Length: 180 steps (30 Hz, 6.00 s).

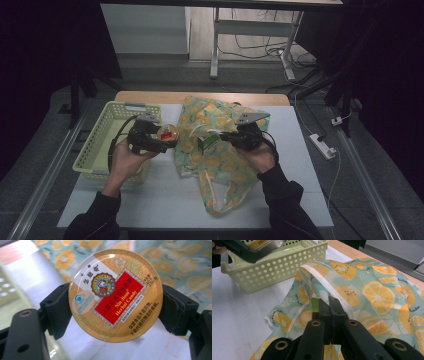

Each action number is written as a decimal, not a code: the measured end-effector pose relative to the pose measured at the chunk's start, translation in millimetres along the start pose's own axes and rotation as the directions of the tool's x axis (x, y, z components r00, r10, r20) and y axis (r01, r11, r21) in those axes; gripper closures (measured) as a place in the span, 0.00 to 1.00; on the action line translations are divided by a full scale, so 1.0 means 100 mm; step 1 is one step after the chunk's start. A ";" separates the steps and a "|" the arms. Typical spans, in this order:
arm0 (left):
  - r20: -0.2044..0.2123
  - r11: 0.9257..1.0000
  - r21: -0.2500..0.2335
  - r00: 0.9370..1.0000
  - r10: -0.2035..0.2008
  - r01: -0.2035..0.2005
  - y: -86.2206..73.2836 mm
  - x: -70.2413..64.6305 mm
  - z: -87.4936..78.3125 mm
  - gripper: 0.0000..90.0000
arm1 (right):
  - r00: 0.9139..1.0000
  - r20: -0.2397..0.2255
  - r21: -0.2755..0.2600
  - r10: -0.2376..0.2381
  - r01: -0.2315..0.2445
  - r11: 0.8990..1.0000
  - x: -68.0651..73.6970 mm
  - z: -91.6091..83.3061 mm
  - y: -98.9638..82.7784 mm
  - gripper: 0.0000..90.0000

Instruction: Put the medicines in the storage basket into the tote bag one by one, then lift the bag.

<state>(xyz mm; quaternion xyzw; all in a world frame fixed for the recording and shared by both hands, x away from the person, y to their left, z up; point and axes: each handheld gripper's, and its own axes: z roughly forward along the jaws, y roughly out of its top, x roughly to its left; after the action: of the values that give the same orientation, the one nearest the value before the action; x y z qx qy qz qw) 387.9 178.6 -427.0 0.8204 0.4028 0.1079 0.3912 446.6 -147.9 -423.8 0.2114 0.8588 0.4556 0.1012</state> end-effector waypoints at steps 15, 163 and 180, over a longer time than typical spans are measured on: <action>0.075 0.995 0.044 0.994 0.082 -0.086 0.08 -0.34 0.34 0.23 | 1.000 -0.002 0.003 -0.003 0.003 1.000 0.01 0.01 0.00 0.99; 0.192 0.925 0.169 0.932 0.307 -0.340 -0.18 -0.96 1.59 0.10 | 1.000 -0.007 0.047 0.003 -0.003 0.999 0.00 0.09 -0.05 0.99; 0.200 0.950 0.182 0.955 0.217 -0.254 -0.14 -0.81 1.49 0.98 | 1.000 -0.008 0.051 0.002 -0.001 0.999 0.01 0.10 -0.05 0.99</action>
<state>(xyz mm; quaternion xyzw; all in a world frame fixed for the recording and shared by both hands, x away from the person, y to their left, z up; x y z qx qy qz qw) 400.1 40.5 -526.2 0.9051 0.2741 0.0379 0.3229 448.1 -143.1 -433.8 0.2126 0.8704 0.4345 0.0917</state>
